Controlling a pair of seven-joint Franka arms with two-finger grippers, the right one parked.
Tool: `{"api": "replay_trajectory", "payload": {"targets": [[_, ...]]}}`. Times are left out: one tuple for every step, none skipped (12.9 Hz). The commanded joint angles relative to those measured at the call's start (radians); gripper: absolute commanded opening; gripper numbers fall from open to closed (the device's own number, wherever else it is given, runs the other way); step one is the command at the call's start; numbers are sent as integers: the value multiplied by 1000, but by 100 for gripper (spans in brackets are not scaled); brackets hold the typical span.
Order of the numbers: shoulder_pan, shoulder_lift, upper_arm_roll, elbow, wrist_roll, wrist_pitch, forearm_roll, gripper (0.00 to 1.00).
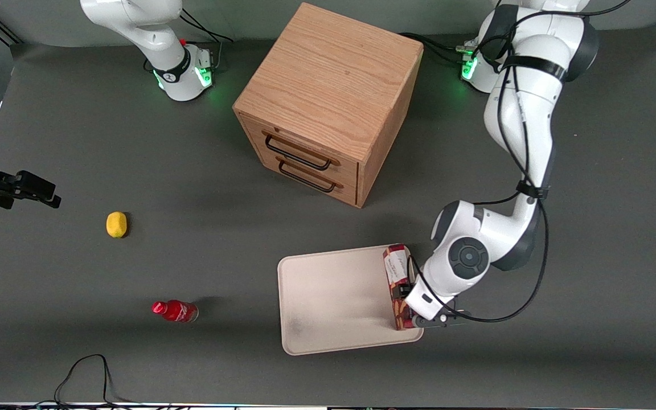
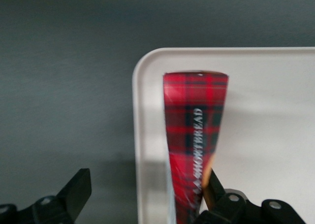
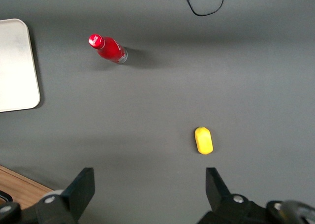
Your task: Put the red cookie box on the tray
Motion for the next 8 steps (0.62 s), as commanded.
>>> {"api": "replay_trajectory", "payload": {"targets": [[13,-179,0,-135,6,-122,15,99],[27,-237,0,-182,9,-160,15,99],[51,-312,-1,-249,15,-177,15,99],[74,-392,-1,-329,74,-181,11,99],[112,-469,-1,-407,148,-191,4,99],[160,-536,-3,-467,220,-196,-4,99],[210,-601,-4,-516,287,-220,-22,99],[243,-651,-3,-537,314,-255,-42,99]]}}
